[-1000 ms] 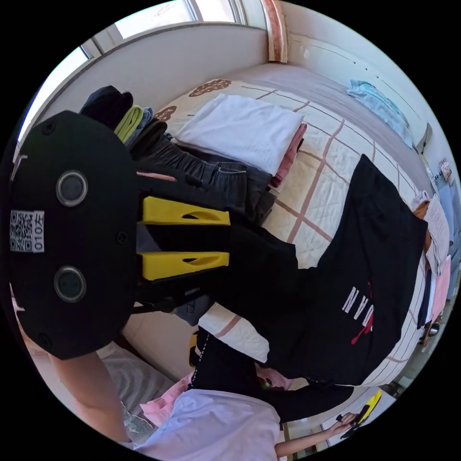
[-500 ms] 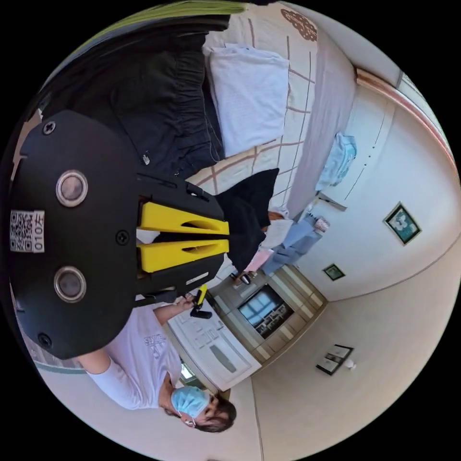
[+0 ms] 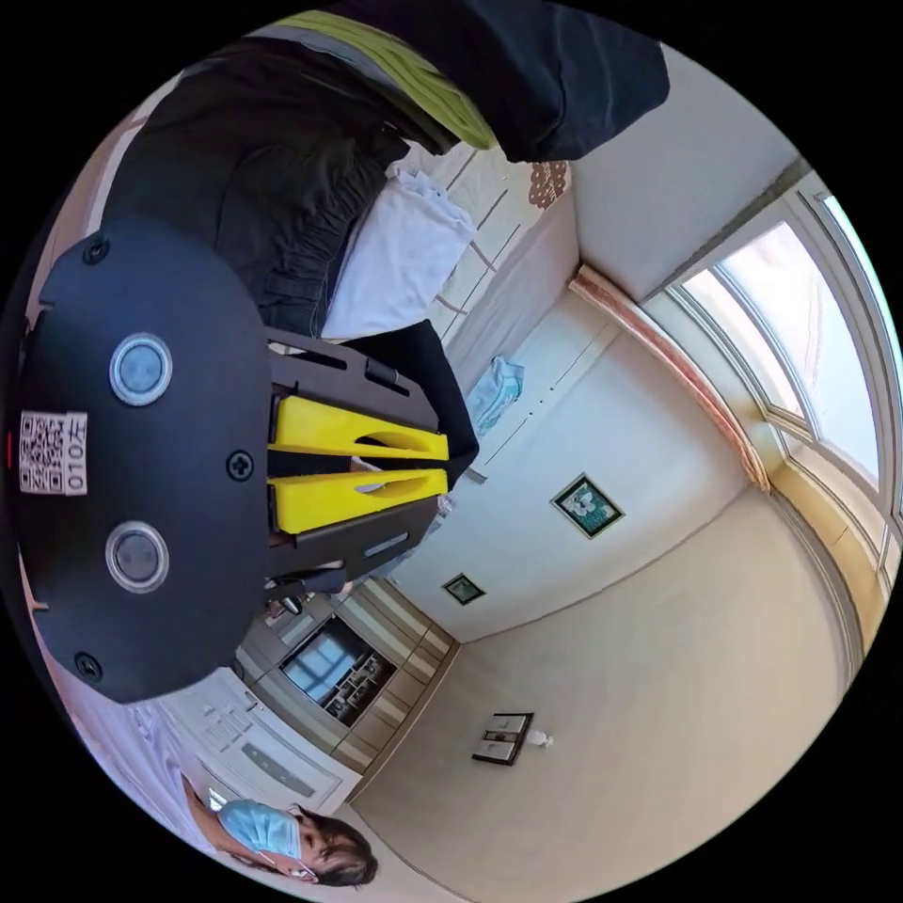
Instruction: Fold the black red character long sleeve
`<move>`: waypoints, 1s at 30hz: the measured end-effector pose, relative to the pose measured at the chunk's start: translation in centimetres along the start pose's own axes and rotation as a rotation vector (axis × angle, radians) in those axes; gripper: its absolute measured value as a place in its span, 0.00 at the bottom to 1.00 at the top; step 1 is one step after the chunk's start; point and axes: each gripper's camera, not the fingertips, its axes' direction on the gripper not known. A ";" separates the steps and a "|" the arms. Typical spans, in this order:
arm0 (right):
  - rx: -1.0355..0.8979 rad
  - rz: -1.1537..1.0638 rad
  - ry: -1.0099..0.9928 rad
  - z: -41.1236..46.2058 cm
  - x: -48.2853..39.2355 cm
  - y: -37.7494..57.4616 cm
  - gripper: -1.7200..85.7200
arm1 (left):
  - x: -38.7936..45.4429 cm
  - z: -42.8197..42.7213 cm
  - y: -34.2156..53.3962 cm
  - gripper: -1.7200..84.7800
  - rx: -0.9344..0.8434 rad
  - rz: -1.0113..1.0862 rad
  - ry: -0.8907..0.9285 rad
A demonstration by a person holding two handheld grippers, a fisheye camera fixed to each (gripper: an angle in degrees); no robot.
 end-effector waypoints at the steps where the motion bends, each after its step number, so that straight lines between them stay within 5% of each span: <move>1: 0.007 0.007 0.002 -0.1 0.3 0.3 0.09 | 1.7 1.6 -0.2 0.03 0.002 0.024 -0.030; 6: 0.065 0.102 -0.017 -1.8 3.9 2.9 0.09 | 13.1 13.4 -0.4 0.05 -0.098 0.238 -0.121; 9: 0.053 0.117 -0.002 -2.3 5.4 3.2 0.08 | 22.2 25.8 2.6 0.11 -0.364 0.457 -0.126; 13: 0.059 0.089 0.046 -3.4 5.9 3.0 0.08 | 25.0 35.7 10.0 0.17 -0.640 0.420 -0.004; 18: 0.040 0.144 -0.002 -2.3 8.2 3.4 0.07 | 24.3 32.8 19.2 0.19 -0.781 0.508 -0.104; 23: 0.045 0.150 -0.097 -0.4 9.3 1.4 0.06 | 23.7 24.2 28.6 0.19 -0.871 0.702 -0.455; 30: -0.019 0.055 -0.251 4.1 6.1 -4.2 0.07 | 27.9 21.2 38.9 0.17 -0.899 0.788 -0.468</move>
